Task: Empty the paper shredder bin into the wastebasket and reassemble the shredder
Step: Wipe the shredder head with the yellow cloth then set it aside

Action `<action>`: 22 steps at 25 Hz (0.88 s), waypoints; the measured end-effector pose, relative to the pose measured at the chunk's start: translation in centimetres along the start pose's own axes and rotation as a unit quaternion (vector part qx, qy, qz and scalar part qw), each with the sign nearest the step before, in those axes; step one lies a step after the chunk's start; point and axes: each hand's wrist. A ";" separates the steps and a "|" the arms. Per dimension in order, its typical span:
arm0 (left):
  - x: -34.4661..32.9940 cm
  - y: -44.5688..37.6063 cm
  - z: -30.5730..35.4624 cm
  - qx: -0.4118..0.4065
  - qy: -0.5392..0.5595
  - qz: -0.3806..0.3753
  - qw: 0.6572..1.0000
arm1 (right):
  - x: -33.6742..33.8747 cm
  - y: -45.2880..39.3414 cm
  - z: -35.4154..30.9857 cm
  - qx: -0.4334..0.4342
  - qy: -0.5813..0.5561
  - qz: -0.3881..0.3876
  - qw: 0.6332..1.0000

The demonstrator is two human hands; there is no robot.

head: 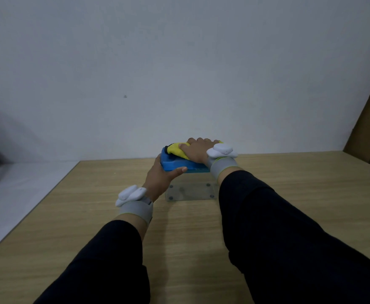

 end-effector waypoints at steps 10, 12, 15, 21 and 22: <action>-0.2 0.0 -0.1 0.012 -0.028 0.020 0.999 | -0.7 -0.2 -2.6 0.024 -0.018 0.009 1.000; -0.1 -0.1 -0.2 0.022 -0.027 0.021 0.999 | -0.9 0.0 -2.9 0.030 -0.017 0.018 0.999; -0.2 0.0 0.0 0.032 -0.025 0.018 0.999 | -1.1 0.7 -3.1 0.047 -0.025 0.038 0.998; -0.2 0.1 0.1 0.018 -0.020 0.015 1.000 | -0.8 2.4 -3.2 0.079 -0.023 0.058 0.995; -0.2 0.1 0.1 0.017 -0.019 0.015 1.000 | -0.7 2.7 -3.1 0.082 -0.024 0.059 0.995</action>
Point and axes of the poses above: each hand's wrist, its own y-axis away from the middle knuckle, its own x-axis out of the back of the hand, z = x × y, and after that the axes turned 9 degrees about z, right-handed
